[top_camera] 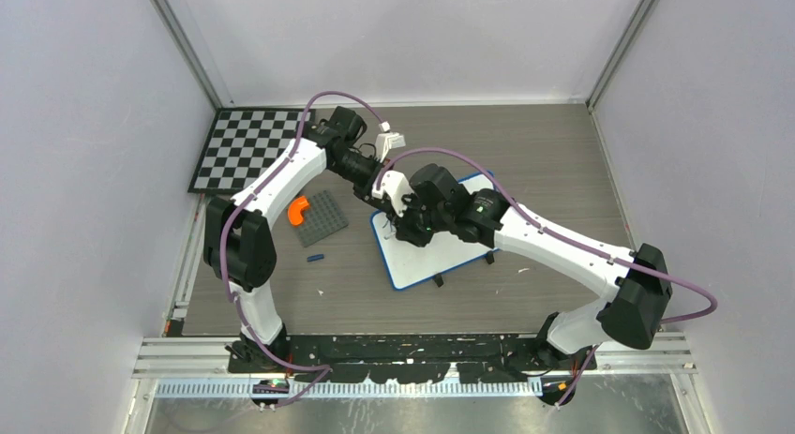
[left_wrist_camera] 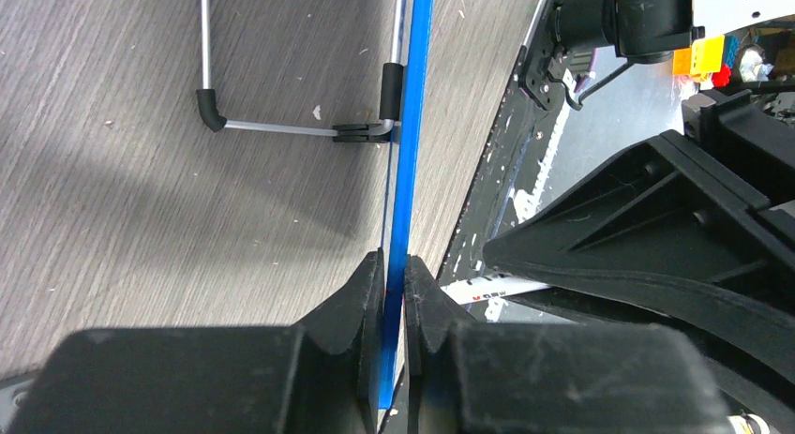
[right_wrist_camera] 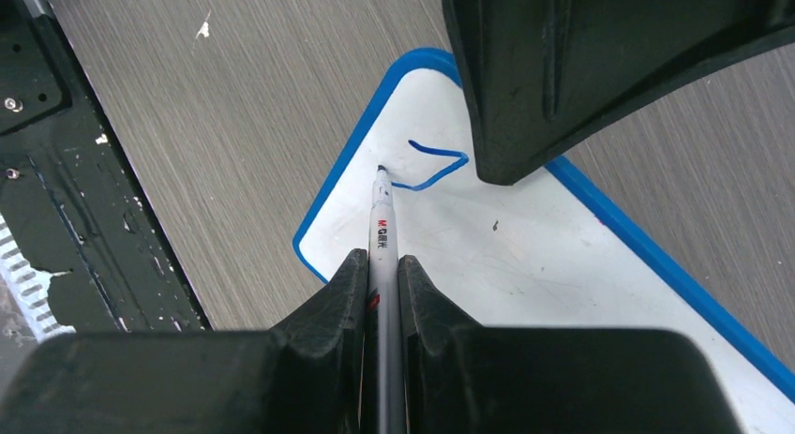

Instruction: Write a sentence on the whiteboard

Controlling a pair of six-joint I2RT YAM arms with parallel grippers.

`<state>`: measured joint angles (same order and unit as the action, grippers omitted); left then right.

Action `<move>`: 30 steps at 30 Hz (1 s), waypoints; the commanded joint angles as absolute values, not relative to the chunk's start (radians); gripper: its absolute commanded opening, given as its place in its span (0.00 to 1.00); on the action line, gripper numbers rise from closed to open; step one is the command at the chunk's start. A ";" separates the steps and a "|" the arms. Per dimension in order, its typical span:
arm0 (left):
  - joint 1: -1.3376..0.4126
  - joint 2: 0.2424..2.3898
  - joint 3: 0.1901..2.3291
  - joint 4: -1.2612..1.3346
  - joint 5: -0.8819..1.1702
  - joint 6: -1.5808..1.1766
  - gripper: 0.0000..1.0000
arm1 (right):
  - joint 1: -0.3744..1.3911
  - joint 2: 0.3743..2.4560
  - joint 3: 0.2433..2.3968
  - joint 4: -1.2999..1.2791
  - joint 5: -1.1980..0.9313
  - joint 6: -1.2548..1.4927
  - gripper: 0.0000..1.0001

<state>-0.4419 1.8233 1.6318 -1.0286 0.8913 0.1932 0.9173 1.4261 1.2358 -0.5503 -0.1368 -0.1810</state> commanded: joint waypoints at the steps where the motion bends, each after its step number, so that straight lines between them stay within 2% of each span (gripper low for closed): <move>1: -0.449 1.816 1.617 -1.008 0.877 0.175 0.00 | 0.917 1.396 1.299 -0.537 -0.168 -0.177 0.00; 11: -0.449 1.812 1.621 -1.009 0.881 0.174 0.00 | 0.889 1.300 1.250 -0.589 -0.145 -0.199 0.00; 30: -0.449 1.815 1.626 -1.006 0.884 0.169 0.00 | 0.884 1.349 1.243 -0.527 -0.031 -0.189 0.00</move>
